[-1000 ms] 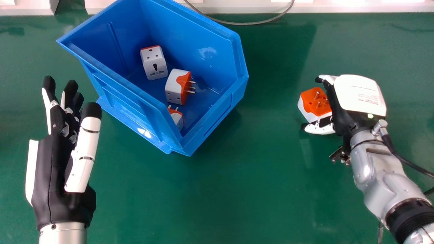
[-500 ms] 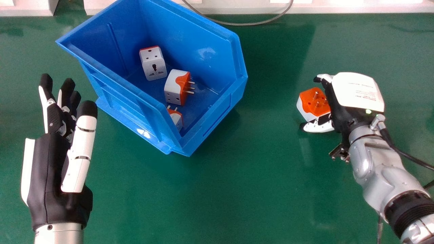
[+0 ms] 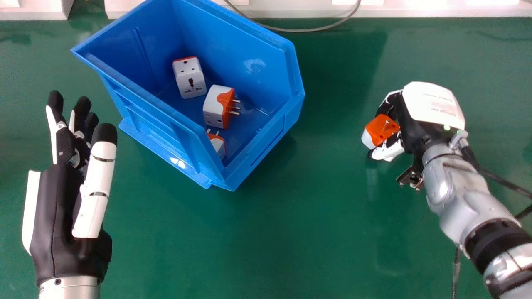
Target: Pick all objects and put in blue box
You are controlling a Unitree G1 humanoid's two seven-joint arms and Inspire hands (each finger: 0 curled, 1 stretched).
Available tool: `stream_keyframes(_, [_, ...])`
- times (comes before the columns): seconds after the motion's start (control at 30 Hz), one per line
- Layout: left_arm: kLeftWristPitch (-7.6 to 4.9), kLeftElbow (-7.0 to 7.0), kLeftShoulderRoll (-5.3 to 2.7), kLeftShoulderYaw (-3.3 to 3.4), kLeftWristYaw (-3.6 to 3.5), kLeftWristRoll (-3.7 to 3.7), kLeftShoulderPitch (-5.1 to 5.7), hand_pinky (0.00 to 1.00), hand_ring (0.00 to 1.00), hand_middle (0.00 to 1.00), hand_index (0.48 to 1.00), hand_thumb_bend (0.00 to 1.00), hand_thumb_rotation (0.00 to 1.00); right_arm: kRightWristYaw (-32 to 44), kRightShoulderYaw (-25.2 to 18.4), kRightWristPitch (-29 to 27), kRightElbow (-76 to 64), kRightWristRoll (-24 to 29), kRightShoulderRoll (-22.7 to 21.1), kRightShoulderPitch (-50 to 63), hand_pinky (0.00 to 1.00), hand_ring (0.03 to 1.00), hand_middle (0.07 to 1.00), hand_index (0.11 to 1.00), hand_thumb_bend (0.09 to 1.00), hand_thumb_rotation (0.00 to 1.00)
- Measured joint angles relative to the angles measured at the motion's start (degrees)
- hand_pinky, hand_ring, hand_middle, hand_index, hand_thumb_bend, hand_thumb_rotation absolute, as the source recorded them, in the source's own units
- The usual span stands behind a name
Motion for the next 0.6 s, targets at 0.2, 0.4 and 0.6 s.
stream_keyframes(0.2, [0.16,-0.57,-0.02,-0.18,0.50,0.37,0.28,1.00,1.00,0.99,0.996,0.37,0.70,1.4,0.2,-0.6,0.4,0.6,-0.3,-0.8,0.40,0.507,0.575,0.492,0.486,0.15])
stream_keyframes(0.4, [0.26,-0.69,-0.03,-0.25,0.75,0.36,0.71,1.00,1.00,0.99,0.996,0.35,0.69,1.2,-0.5,-1.5,1.2,2.3,-0.2,-0.8,0.39,0.499,0.570,0.490,0.488,0.13])
stream_keyframes(0.6, [0.33,-0.69,-0.02,-0.26,0.79,0.34,0.67,1.00,1.00,0.99,0.998,0.38,0.70,0.3,-1.3,-1.8,1.4,3.5,0.2,-0.4,0.36,0.476,0.550,0.489,0.487,0.13])
